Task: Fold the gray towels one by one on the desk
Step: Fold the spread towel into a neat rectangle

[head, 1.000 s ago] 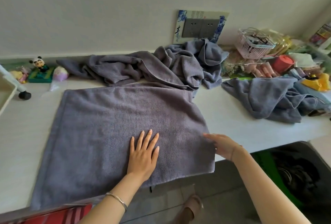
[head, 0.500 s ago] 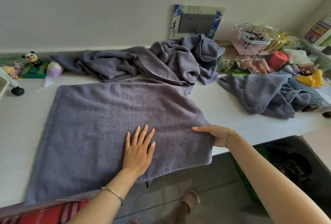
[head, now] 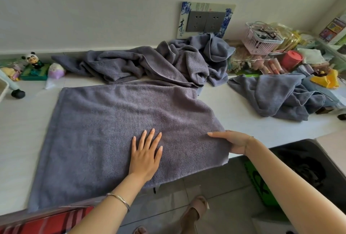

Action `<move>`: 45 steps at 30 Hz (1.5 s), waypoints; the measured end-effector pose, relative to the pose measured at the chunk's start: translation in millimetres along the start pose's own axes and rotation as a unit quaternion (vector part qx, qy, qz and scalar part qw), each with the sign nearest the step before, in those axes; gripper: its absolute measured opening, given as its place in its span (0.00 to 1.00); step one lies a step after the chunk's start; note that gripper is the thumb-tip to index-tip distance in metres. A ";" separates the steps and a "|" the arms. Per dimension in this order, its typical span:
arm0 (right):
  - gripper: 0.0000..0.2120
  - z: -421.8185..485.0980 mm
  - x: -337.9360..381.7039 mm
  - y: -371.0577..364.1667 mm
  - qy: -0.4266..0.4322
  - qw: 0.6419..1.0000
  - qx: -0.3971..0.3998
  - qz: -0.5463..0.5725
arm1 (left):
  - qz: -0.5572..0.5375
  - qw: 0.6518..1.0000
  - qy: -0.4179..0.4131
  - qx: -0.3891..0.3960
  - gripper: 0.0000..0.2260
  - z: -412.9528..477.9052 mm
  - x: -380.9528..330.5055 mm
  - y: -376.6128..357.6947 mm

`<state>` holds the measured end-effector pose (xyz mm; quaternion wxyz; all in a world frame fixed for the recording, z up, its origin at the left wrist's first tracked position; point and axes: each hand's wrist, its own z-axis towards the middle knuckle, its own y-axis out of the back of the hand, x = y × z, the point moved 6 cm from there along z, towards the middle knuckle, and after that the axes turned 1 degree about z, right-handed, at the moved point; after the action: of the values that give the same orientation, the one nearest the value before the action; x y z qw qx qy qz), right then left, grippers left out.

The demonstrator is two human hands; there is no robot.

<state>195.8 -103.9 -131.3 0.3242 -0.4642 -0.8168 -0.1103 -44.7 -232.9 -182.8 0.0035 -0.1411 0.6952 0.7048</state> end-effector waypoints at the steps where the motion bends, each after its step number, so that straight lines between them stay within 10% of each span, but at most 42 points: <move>1: 0.33 -0.5 0.2 0.3 0.010 1.000 0.004 0.019 | -0.002 1.000 -0.001 0.000 0.25 -0.3 -0.1 0.0; 9: 0.19 -6.8 -14.1 21.9 0.016 0.986 -0.152 -0.058 | -0.004 1.000 0.004 0.016 0.26 0.2 -0.5 2.1; 13: 0.14 -29.4 1.8 27.3 0.233 0.837 -0.458 -0.188 | 0.014 1.000 0.010 0.015 0.26 -0.1 -0.5 1.8; 16: 0.13 -13.3 8.0 -59.1 0.384 0.765 -0.392 -0.338 | 0.026 0.999 0.017 0.010 0.24 -0.4 0.5 0.6; 21: 0.25 46.8 -27.5 -125.1 0.365 0.688 -0.229 -0.584 | 0.022 0.999 0.037 0.015 0.26 -0.1 4.0 0.4; 29: 0.30 39.6 -23.8 2.0 0.170 0.765 -0.360 -0.506 | 0.004 0.996 0.072 0.047 0.30 25.1 21.5 2.8; 39: 0.32 16.6 -55.7 -29.4 0.230 0.753 -0.302 -0.537 | 0.019 0.997 0.055 0.059 0.28 -8.2 28.3 -3.0; 45: 0.24 37.8 24.4 0.2 0.307 0.823 -0.325 -0.350 | -0.046 0.996 0.075 0.032 0.35 48.4 15.8 20.2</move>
<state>171.0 -68.8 -144.8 0.3285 -0.1675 -0.6995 -0.6122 -73.3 -189.0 -166.5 -0.0117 -0.2250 0.7083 0.6690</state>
